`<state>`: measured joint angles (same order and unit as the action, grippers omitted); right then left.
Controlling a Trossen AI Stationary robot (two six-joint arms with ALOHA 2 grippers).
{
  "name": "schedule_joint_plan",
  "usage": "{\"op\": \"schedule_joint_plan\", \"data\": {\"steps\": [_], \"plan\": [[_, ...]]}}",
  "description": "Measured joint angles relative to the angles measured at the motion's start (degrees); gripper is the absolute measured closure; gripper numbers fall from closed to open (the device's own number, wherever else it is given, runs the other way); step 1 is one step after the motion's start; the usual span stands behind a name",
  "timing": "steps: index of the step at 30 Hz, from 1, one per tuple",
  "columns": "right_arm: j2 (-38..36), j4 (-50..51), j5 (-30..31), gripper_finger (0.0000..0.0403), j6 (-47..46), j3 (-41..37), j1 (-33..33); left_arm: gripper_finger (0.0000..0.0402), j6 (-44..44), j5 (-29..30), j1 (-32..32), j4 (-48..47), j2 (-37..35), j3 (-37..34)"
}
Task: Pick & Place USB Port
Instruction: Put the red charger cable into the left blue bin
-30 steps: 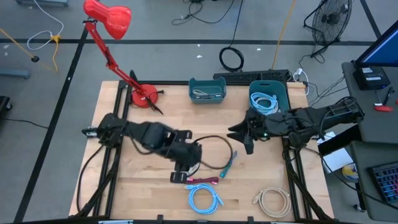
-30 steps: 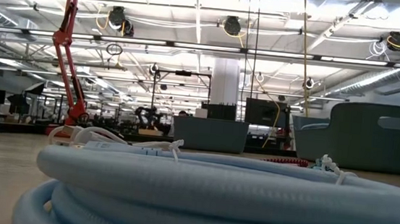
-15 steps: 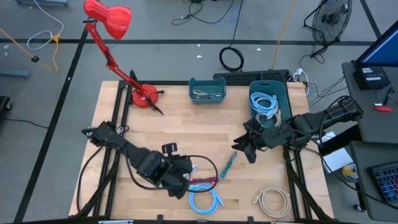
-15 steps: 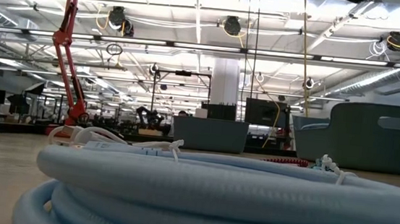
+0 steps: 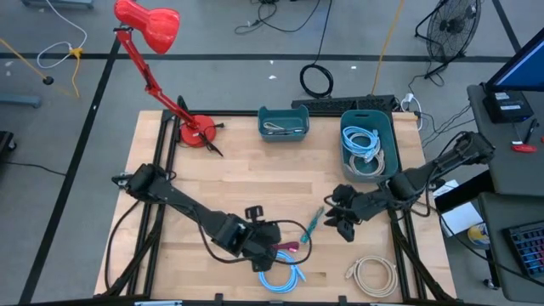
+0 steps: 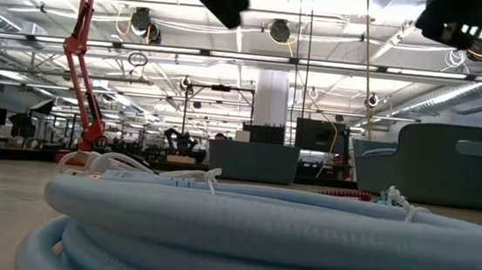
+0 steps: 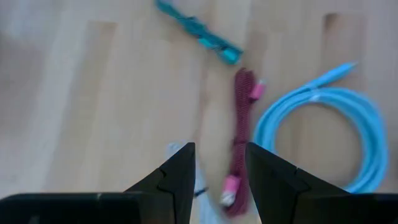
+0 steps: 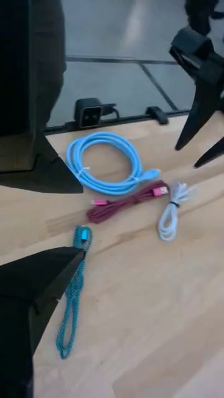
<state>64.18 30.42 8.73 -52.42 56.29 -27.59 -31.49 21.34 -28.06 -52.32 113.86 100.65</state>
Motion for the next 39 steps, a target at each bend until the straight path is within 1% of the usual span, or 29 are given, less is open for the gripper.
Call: {"op": "schedule_joint_plan", "data": {"steps": [2,4,8,10,14,18,24,30,39], "plan": [[-0.05,-1.47,-0.06,0.0264,-0.21,-1.97,-0.64,0.0259,-0.42,-3.8,1.52,5.04,-0.02,-3.3],[-0.02,-3.1,-0.06,0.0264,-1.21,-4.05,-1.1,0.0259,-1.8,-6.74,3.01,7.85,0.01,-6.39],[-0.04,-10.57,-0.04,0.0264,-1.26,-7.7,-1.58,0.0259,-2.11,-10.33,5.05,13.39,0.02,-10.32],[-0.04,-13.7,-0.04,0.0264,-1.36,-9.47,-1.61,0.0259,-1.45,-12.07,5.61,13.73,0.02,-10.95],[-0.04,-18.04,0.13,0.0264,-2.05,-11.23,-1.51,0.0259,0.33,-14.95,6.46,17.76,0.02,-11.59],[-0.04,-18.19,0.1,0.0264,-1.85,-11.54,-1.51,0.0259,0.74,-15.76,6.29,20.35,0.71,-11.77],[-0.04,-18.23,0.14,0.0264,-1.47,-11.54,-1.51,0.0259,0.25,-19.94,6.24,22.64,5.02,-11.79],[-0.04,-18.24,0.14,0.0264,-0.9,-11.54,-1.51,0.0259,-0.71,-20.35,6.42,22.62,7.68,-11.81],[-0.04,-18.24,0.0,0.0264,-0.69,-11.54,-1.51,0.0259,-0.96,-18.88,6.37,22.54,7.78,-11.81]]}}
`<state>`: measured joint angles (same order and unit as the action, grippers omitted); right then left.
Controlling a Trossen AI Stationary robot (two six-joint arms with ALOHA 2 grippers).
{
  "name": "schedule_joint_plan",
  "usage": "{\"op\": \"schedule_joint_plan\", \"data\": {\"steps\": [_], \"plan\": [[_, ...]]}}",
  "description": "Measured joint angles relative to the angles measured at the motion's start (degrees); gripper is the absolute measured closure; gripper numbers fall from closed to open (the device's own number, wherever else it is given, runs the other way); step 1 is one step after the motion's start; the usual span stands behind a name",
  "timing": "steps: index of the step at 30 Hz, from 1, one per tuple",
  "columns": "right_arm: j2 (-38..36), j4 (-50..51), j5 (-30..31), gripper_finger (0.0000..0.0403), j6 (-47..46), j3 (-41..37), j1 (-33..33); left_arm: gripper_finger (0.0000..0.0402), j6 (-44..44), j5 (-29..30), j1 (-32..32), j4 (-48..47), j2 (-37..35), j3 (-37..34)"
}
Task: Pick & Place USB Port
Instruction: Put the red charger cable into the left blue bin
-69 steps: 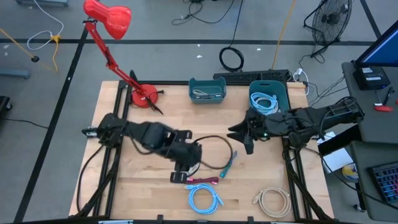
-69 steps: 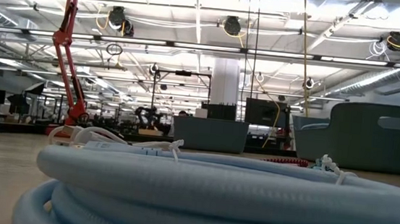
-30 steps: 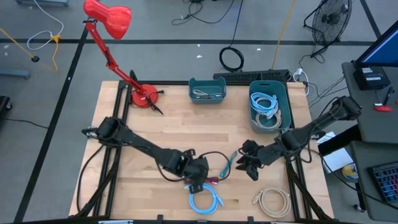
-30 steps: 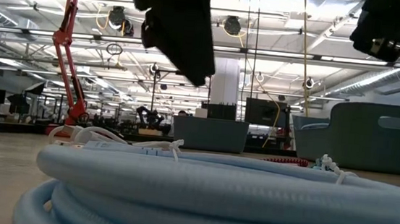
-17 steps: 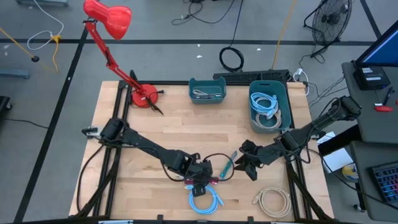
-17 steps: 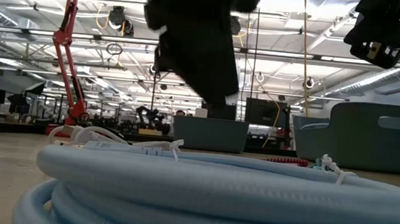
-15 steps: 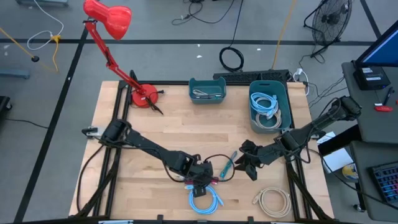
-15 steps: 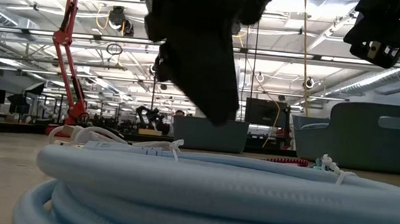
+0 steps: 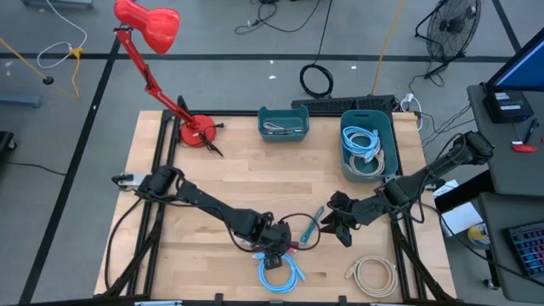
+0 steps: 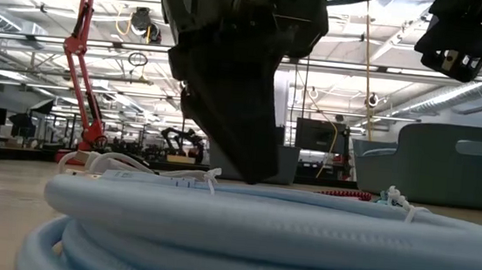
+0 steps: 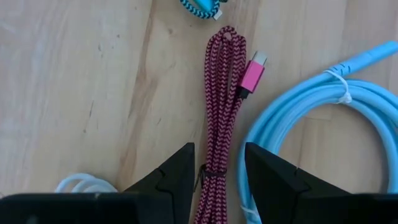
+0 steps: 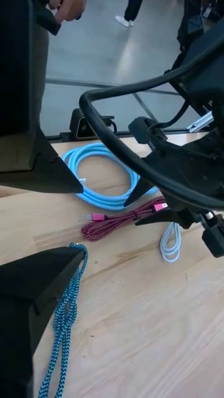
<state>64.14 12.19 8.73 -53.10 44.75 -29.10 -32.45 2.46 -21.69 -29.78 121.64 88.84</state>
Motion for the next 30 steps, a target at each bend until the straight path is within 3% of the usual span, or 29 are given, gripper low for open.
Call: {"op": "schedule_joint_plan", "data": {"steps": [30], "plan": [[-1.06,-0.27,-0.04,0.0264,0.62,0.02,0.0,0.027,-2.13,-3.15,-0.03,-0.29,3.34,0.31]]}}
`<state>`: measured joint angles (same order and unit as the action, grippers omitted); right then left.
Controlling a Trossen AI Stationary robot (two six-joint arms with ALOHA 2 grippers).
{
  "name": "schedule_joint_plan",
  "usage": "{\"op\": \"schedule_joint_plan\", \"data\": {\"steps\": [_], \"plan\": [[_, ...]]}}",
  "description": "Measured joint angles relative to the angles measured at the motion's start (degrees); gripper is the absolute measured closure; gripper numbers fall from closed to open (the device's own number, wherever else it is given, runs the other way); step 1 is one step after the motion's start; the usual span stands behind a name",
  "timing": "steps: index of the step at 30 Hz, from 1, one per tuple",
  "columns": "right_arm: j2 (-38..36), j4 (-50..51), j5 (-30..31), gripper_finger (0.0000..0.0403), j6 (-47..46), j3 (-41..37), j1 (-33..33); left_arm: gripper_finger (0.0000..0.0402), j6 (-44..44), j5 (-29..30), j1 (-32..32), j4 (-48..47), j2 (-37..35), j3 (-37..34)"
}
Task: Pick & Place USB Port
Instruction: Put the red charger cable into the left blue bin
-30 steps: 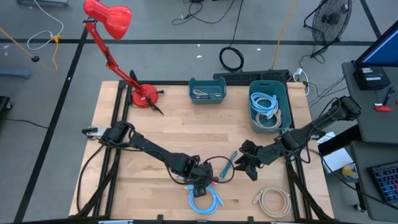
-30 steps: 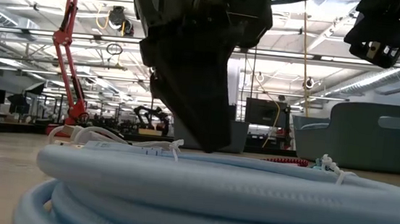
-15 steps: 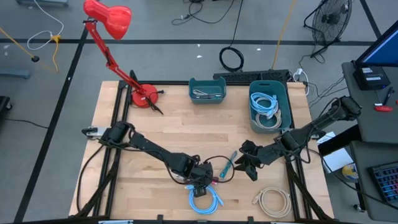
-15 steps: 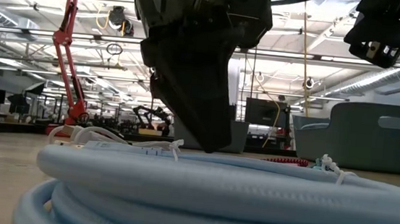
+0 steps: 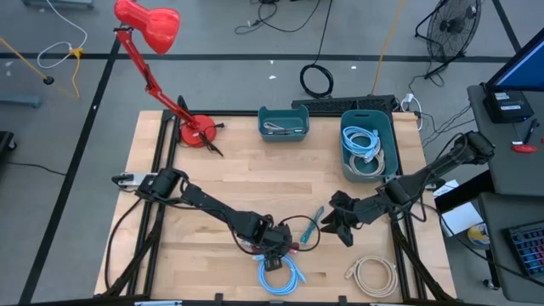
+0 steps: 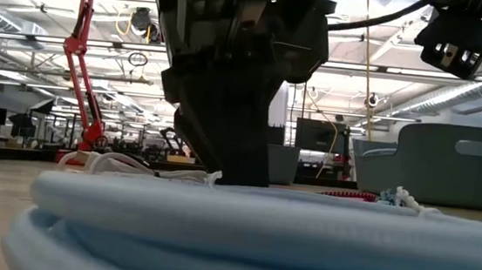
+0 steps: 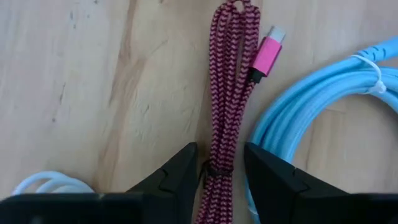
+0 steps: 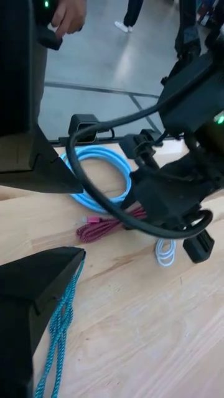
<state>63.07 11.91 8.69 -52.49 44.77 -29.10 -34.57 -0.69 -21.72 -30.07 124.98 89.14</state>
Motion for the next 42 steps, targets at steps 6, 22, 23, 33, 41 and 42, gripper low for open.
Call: {"op": "schedule_joint_plan", "data": {"steps": [6,22,23,33,41,42], "plan": [[-1.17,-0.1,0.11,0.0264,0.04,0.0,0.0,0.0359,0.94,0.09,0.55,-1.55,0.05,-0.02],[-1.71,-0.88,0.44,0.0264,0.01,0.0,0.0,0.0388,2.9,3.86,8.76,-7.04,-8.43,5.95],[-1.71,-1.08,0.44,0.0264,-0.13,0.0,0.0,0.0388,3.58,4.89,9.61,-7.73,-9.22,6.48],[-1.69,-4.59,0.44,0.0264,-0.39,0.0,0.0,0.0388,8.46,10.64,23.13,-10.24,-18.63,7.96],[-1.69,-13.48,0.46,0.0264,-0.2,0.0,2.14,0.0388,9.43,7.6,37.48,-3.99,-20.67,7.96],[-1.69,-14.41,0.45,0.0264,-0.05,0.0,2.69,0.0388,9.59,6.91,39.01,-2.31,-20.77,7.96]]}}
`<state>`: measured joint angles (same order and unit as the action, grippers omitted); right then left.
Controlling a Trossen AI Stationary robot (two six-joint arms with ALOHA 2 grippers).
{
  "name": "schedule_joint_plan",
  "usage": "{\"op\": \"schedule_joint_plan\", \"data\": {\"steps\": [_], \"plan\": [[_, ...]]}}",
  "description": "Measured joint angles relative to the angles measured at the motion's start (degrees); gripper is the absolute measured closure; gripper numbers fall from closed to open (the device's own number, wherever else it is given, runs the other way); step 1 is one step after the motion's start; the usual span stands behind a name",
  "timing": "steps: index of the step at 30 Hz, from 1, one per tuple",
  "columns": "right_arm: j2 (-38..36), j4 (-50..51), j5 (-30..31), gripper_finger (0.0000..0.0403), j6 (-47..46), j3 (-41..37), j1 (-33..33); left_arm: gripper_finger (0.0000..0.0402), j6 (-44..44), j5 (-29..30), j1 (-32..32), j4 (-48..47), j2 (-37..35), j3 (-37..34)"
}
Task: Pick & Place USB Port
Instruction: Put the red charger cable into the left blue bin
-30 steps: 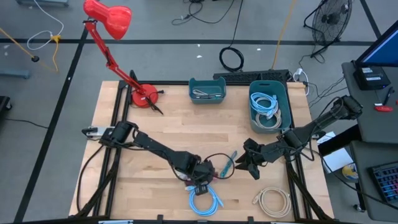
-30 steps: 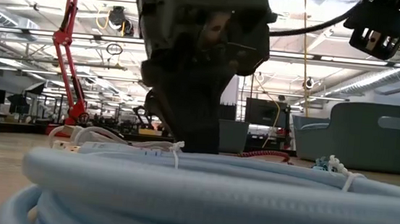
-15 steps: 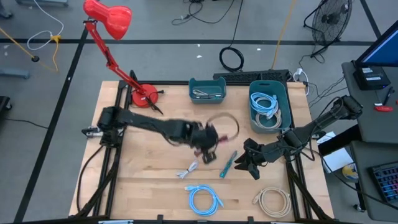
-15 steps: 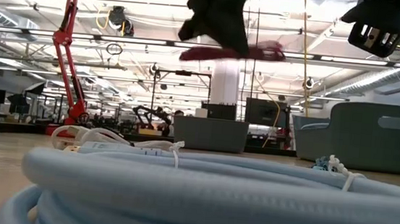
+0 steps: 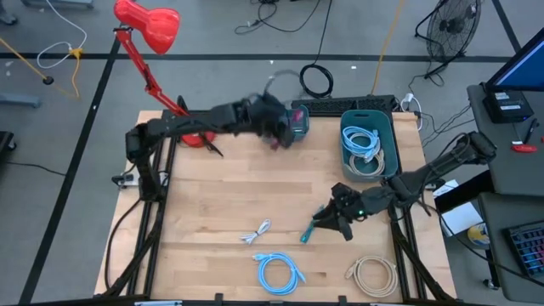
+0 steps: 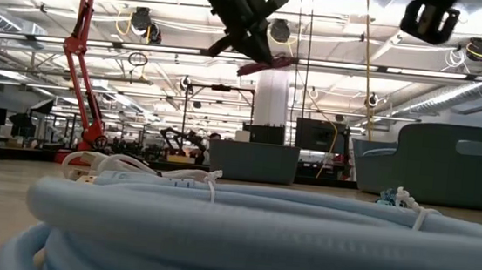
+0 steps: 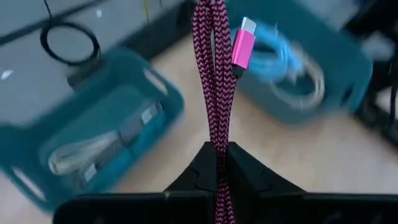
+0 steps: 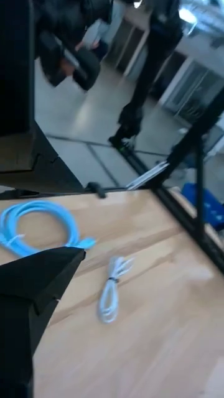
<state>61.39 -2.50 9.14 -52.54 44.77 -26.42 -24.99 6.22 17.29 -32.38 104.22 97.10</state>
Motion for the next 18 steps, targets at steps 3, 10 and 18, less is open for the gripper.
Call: {"op": "schedule_joint_plan", "data": {"steps": [3,10,18], "plan": [[0.0,-2.17,-0.01,0.0264,0.21,0.0,1.91,0.0388,0.32,-1.66,4.63,4.65,-0.01,0.0],[0.0,-8.23,0.03,0.0264,1.35,0.0,7.96,0.0388,-0.07,-5.46,13.64,13.22,0.05,0.0],[0.0,-14.77,0.05,0.0264,3.96,0.0,14.11,0.0388,10.66,-13.57,22.59,14.12,0.05,0.02]]}}
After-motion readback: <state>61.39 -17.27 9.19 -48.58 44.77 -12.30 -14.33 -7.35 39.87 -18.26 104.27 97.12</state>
